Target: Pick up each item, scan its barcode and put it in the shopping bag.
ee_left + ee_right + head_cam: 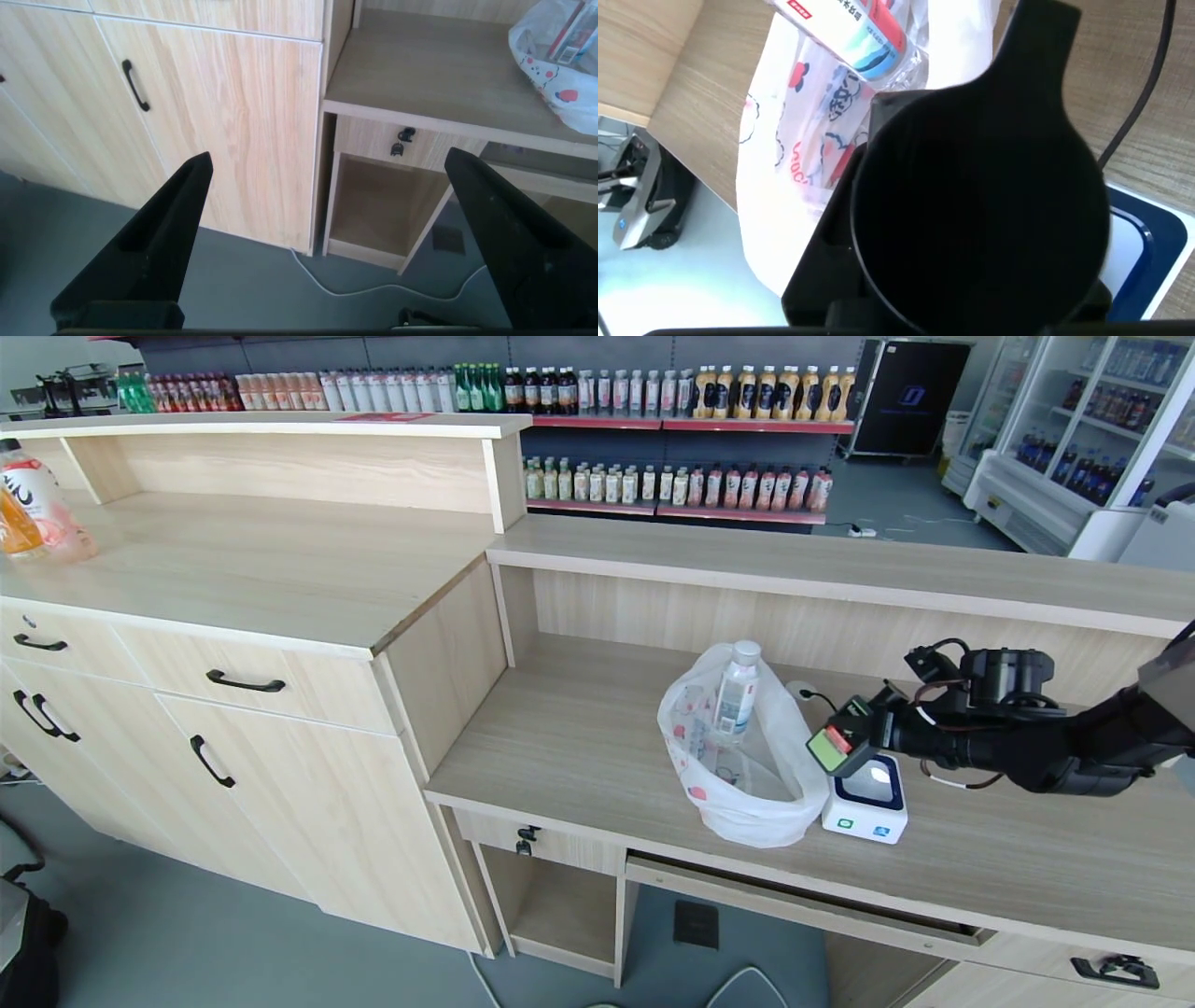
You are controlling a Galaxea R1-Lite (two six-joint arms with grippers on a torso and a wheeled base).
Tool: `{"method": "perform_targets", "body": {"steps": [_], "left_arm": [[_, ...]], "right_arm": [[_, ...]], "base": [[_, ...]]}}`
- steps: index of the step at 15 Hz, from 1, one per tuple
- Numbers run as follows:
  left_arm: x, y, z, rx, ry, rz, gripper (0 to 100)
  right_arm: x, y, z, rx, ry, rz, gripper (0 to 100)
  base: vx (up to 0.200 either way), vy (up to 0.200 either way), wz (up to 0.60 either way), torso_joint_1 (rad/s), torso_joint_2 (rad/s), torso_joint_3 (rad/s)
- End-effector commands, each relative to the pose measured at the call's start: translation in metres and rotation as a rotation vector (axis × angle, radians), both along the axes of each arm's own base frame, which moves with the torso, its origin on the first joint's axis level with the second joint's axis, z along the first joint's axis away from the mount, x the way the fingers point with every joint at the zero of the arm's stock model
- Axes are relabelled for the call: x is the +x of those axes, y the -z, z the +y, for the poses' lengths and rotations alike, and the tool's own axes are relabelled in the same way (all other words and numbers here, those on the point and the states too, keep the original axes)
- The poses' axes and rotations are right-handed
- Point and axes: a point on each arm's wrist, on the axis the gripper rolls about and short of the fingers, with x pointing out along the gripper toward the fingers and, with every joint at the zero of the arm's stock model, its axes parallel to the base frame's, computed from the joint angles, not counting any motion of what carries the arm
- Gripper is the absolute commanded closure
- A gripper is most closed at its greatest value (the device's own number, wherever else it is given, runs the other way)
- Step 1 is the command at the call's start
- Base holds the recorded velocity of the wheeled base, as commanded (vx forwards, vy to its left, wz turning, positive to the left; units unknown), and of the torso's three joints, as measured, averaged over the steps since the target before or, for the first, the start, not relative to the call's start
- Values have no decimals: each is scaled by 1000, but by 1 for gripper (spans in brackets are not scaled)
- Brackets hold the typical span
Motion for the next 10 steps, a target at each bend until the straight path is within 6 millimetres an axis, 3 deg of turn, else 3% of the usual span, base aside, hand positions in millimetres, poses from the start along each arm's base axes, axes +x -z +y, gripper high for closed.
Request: {"method": "perform_targets", "body": {"steps": [1,2,3,4,5,6,7,10], "left_arm": [[0,0,0,0,-2,1,0],[0,0,0,0,0,1,0],[0,0,0,0,0,1,0],[0,0,0,0,0,1,0],[0,0,0,0,0,1,0],[0,0,0,0,0,1,0],[0,0,0,0,0,1,0],[0,0,0,0,0,1,0]], "right_arm": [[-2,-8,0,-8,0,-22,100],[-22,-34,0,-70,0,-100,100],[-45,-47,-2,-183,18,-156,100],[-76,-54,-12,-370,60,-196,100],[-92,-56,-18,-480,78,-210,100],[-131,-65,-36,-737,96,-252,100],[-149,-74,-42,-854,86,-292,100],[-160,-86,-36,-929,48,-380,100]], "base": [[0,0,0,0,0,0],[0,0,0,0,0,0],[0,0,0,0,0,0],[0,0,0,0,0,0],[0,0,0,0,0,0],[0,0,0,0,0,0],[0,0,0,0,0,0],[0,0,0,0,0,0]]}}
